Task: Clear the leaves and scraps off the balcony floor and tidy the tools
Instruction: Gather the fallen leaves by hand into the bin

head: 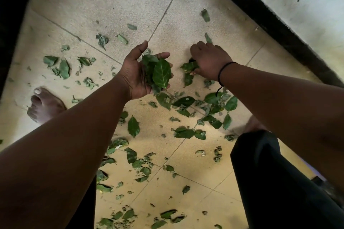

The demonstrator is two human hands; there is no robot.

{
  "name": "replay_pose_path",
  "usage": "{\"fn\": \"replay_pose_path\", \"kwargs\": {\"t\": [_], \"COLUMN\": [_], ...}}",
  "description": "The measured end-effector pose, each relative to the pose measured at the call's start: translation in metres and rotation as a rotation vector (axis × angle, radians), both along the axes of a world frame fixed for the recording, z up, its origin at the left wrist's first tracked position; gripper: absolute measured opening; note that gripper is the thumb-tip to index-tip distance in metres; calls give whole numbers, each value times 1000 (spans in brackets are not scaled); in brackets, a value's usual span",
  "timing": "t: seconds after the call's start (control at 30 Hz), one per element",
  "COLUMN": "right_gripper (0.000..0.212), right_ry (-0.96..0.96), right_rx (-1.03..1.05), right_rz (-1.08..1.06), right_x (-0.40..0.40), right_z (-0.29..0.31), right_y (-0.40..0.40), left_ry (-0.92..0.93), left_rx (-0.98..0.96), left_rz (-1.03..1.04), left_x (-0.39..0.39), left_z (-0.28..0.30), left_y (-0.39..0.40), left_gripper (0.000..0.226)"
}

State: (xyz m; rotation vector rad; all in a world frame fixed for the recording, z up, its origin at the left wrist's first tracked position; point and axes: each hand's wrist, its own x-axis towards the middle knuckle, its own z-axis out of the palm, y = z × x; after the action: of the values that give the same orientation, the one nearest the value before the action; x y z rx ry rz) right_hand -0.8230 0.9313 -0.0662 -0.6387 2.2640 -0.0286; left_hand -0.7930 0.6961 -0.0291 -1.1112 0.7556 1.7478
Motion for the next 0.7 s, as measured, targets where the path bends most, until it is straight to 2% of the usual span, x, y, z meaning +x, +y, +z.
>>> {"fn": "replay_pose_path", "kwargs": {"t": [0.1,0.17,0.27,0.33,0.5,0.57,0.7], "right_gripper": [53,55,31,23,25,19,16], "right_ry": [-13,-26,-87,-202,-464,-510,-560], "right_rx": [-16,22,99,67,-270,-369,-432], "right_rz": [-31,21,54,-172,-1110,-1271,-1387], "right_x": [2,2,3,4,7,17,43], "right_z": [-1,-3,-5,-2,44,65,82], "right_y": [-6,-9,-15,-18,-14,-6,10], "left_ry": [-5,-3,2,2,5,8,5], "left_rx": [7,11,23,32,52,42,-2], "left_rz": [-38,-48,-46,-34,-12,-8,57], "left_x": [1,0,-1,-2,0,1,6], "left_z": [4,7,11,15,27,32,37], "left_y": [-10,-16,-25,-30,-28,-23,-10], "left_gripper": [60,59,58,57,57,57,56]}}
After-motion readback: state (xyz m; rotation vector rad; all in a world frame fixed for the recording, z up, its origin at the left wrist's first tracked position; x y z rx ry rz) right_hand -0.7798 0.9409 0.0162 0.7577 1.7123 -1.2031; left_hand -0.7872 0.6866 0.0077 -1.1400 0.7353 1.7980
